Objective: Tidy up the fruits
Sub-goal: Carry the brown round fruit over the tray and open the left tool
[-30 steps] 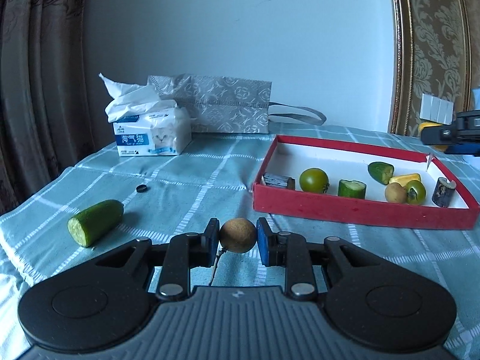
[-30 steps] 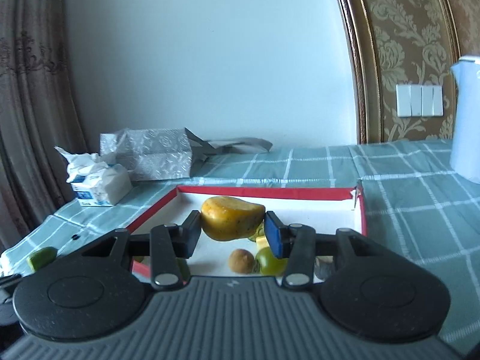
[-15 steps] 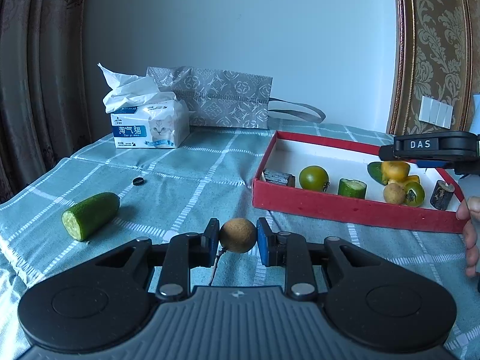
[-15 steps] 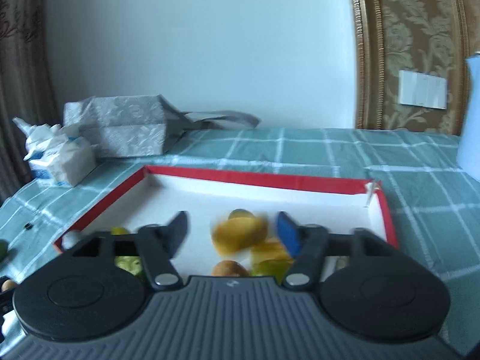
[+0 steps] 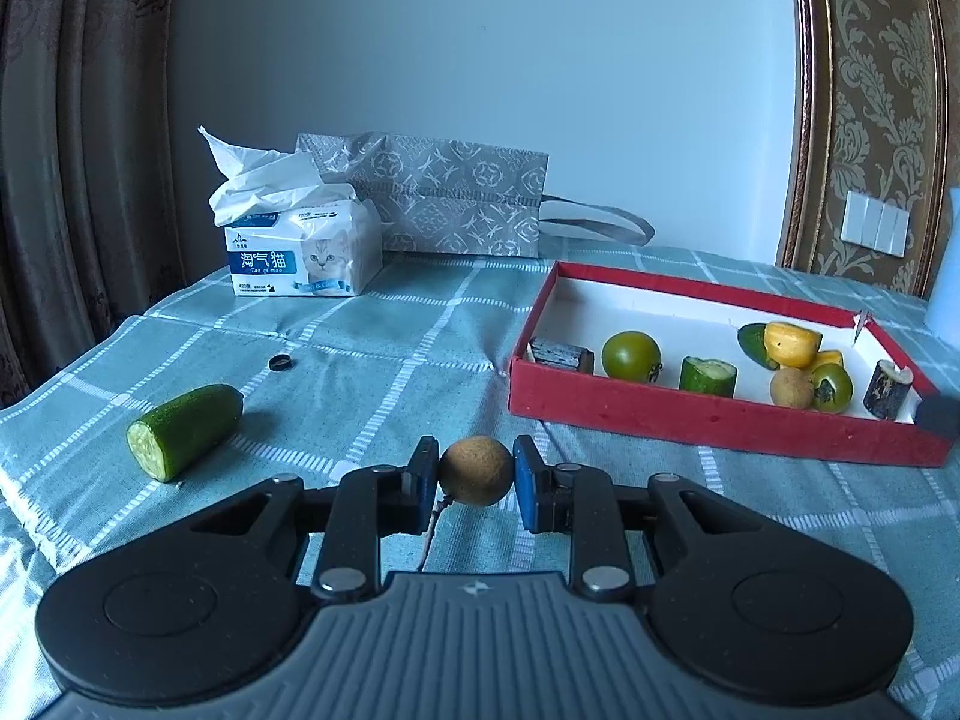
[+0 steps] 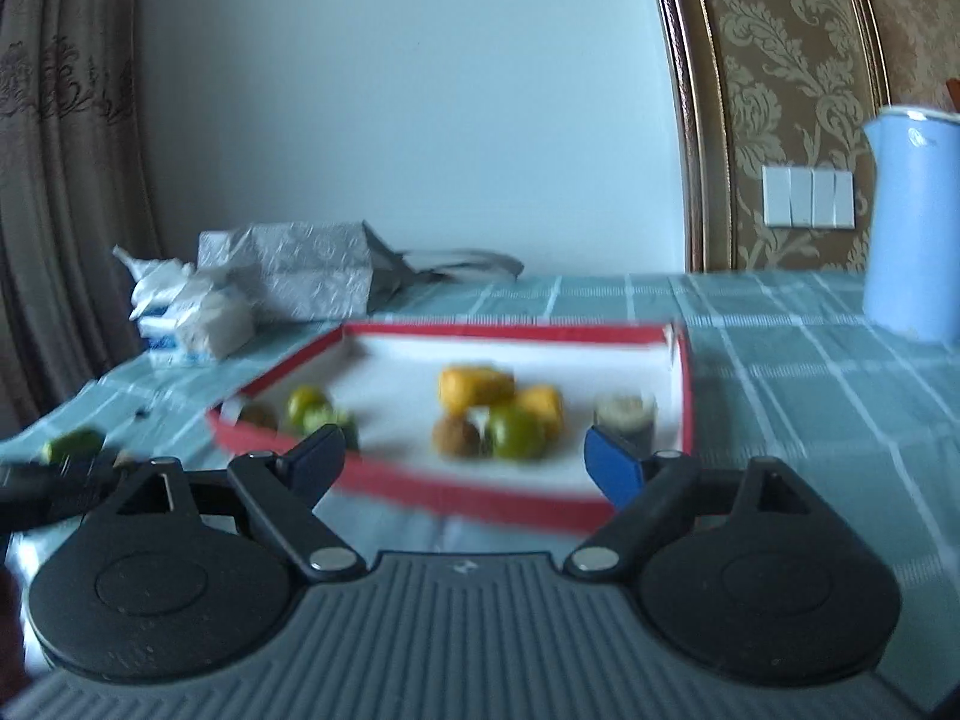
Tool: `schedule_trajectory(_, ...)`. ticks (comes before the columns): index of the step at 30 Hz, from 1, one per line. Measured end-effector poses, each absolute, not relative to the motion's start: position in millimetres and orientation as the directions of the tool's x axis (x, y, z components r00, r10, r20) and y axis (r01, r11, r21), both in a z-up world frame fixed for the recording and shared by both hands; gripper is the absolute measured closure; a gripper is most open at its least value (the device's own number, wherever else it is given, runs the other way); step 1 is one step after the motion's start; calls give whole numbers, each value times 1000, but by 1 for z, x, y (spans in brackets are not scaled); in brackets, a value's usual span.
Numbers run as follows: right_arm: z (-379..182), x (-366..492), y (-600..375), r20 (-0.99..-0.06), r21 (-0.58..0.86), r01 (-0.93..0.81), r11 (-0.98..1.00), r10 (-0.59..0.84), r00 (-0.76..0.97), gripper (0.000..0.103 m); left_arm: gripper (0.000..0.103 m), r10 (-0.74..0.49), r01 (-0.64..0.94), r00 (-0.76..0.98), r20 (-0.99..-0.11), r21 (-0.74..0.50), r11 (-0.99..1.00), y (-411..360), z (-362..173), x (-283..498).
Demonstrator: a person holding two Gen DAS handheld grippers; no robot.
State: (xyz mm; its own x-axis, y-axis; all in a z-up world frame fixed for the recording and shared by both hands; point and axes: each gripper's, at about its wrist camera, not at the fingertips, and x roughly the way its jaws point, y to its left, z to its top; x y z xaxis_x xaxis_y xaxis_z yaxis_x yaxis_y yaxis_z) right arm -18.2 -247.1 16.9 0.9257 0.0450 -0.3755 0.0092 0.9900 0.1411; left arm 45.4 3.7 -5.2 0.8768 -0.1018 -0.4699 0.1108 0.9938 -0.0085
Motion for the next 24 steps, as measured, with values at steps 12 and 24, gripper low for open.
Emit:
schedule_trajectory(12, 5, -33, -262, -366, 213, 22, 977, 59, 929, 17, 77, -82, 107, 912, -403, 40, 993, -23, 32, 49)
schedule_trajectory(24, -4, -25, -282, -401, 328, 64, 942, 78, 913, 17, 77, -128, 173, 916, -379, 87, 981, -96, 62, 94)
